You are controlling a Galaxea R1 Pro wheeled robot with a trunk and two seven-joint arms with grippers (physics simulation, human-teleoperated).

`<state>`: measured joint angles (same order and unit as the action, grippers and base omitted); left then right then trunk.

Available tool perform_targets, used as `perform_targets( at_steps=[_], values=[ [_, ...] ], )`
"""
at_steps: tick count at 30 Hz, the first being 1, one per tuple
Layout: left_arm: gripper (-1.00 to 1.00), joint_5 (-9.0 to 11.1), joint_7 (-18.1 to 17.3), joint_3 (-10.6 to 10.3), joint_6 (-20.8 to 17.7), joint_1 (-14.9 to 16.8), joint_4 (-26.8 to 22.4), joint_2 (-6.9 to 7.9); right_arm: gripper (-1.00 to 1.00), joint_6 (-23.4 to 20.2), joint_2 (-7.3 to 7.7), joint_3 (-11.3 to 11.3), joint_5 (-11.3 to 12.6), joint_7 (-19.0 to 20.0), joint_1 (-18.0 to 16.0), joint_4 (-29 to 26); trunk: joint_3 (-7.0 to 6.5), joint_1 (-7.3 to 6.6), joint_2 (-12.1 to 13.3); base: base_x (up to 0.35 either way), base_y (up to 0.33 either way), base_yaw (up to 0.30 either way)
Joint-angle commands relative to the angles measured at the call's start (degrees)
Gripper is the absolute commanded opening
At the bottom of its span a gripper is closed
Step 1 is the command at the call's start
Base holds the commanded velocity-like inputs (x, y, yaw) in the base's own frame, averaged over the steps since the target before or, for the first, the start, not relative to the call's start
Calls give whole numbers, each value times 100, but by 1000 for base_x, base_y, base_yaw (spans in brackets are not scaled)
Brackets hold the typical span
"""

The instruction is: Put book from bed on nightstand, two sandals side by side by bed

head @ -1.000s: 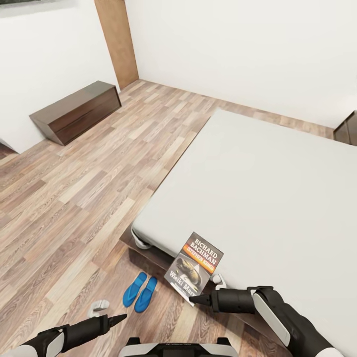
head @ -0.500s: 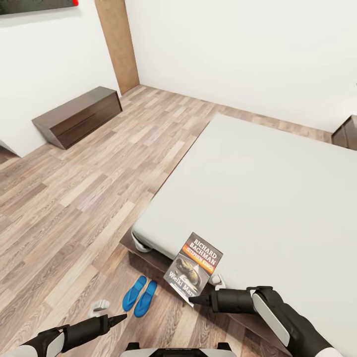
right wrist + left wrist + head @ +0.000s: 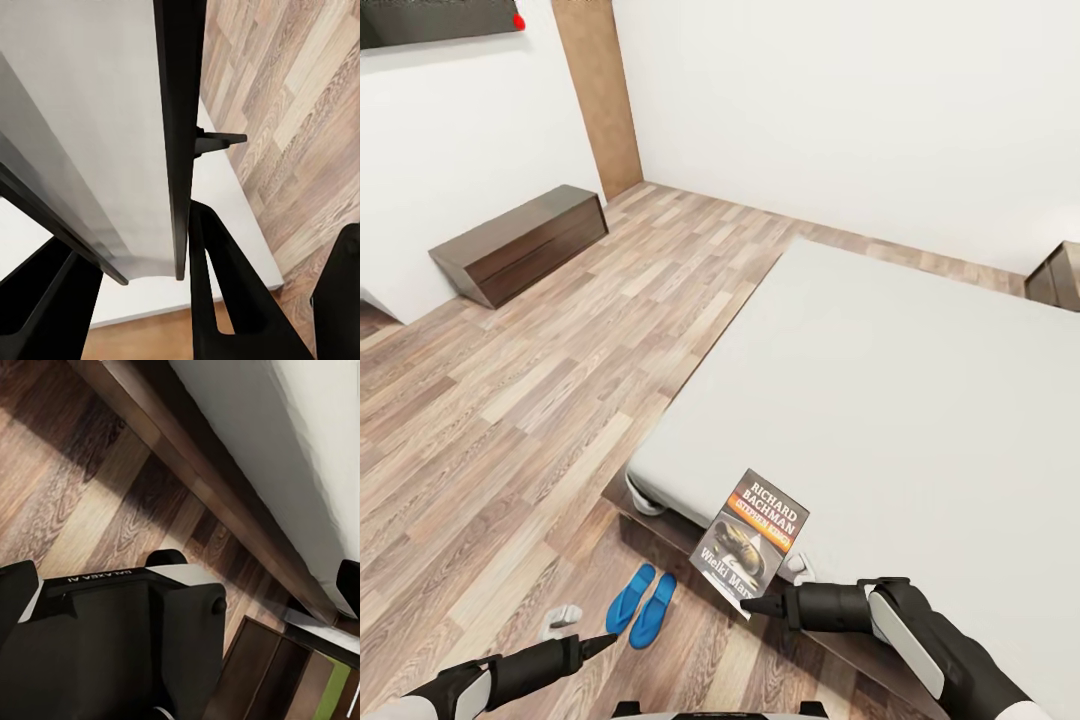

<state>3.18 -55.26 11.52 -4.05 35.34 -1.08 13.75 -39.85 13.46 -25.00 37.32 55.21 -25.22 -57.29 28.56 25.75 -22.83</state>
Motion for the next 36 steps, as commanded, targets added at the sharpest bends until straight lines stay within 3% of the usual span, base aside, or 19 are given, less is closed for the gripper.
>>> perform_targets(
  at_steps=[1, 36],
  values=[
    [100, 33, -24, -4, -43, 3, 2, 3, -100, -32, 6, -14, 38, -11, -6, -2, -2, 3, -9, 0, 0, 0],
    [100, 33, -14, -5, -43, 3, 2, -4, -100, -32, 5, -14, 47, -11, -5, 0, -326, 3, -9, 0, 0, 0]
  ],
)
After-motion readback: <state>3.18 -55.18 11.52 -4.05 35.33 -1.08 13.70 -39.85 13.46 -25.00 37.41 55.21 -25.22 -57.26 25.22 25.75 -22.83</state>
